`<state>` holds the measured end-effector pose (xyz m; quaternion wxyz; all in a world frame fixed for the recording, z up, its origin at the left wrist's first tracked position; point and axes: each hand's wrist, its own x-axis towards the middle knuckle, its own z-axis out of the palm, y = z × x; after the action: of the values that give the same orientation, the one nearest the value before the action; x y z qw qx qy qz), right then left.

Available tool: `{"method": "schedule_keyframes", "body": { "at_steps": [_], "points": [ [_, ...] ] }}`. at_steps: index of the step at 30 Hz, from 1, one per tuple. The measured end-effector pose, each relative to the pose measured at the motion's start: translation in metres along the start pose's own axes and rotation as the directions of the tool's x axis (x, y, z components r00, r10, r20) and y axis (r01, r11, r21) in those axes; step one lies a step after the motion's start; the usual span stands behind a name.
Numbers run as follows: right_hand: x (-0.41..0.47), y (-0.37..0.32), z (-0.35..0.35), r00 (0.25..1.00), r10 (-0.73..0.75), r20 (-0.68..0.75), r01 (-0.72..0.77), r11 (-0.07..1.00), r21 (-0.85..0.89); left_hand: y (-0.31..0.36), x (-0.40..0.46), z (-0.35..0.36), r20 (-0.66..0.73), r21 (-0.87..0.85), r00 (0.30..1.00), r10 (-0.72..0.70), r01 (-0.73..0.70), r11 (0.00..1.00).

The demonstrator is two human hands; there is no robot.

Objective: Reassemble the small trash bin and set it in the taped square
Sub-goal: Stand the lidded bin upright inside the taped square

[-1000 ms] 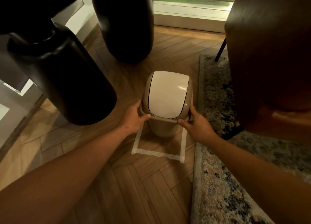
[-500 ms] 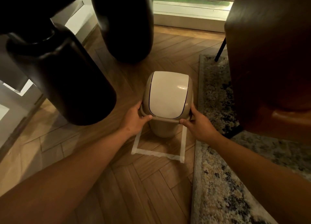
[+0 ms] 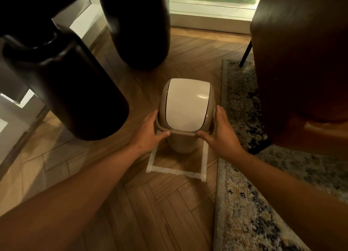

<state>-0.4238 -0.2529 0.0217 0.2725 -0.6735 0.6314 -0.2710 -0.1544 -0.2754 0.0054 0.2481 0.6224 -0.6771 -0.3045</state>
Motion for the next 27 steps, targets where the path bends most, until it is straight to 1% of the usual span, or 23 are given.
{"method": "schedule_keyframes", "body": {
  "at_steps": [3,6,9,14,19,27],
  "points": [
    [0.0008,-0.0049,0.0023,0.999,-0.043,0.012,0.042,0.998,0.051,0.0003,0.0006,0.0004,-0.017,0.015,1.0,0.017,-0.017,1.0],
    [-0.001,-0.0068,0.0042,0.999,-0.046,0.006,0.045,0.998,0.044,0.0013,0.0015,0.0004,-0.041,0.048,0.999,0.024,-0.022,0.999],
    [-0.0014,-0.007,0.0045,0.999,-0.053,0.002,0.053,0.998,0.039,0.0038,0.0009,-0.0006,-0.043,0.046,0.999,0.015,-0.013,0.999],
    [0.0001,-0.0073,0.0043,0.999,-0.04,0.03,0.038,0.998,0.043,0.0092,0.0009,-0.0036,-0.008,0.02,1.0,-0.014,0.014,1.0],
    [0.0004,-0.0057,0.0043,0.999,-0.034,0.032,0.034,0.999,0.01,0.0082,0.0007,-0.0018,-0.038,0.02,0.999,-0.027,0.028,0.999],
    [0.0017,-0.0023,0.0065,0.999,-0.029,0.023,0.028,0.999,0.027,0.0047,0.0009,-0.0001,-0.051,0.023,0.998,-0.028,0.029,0.999]
  ]
}}
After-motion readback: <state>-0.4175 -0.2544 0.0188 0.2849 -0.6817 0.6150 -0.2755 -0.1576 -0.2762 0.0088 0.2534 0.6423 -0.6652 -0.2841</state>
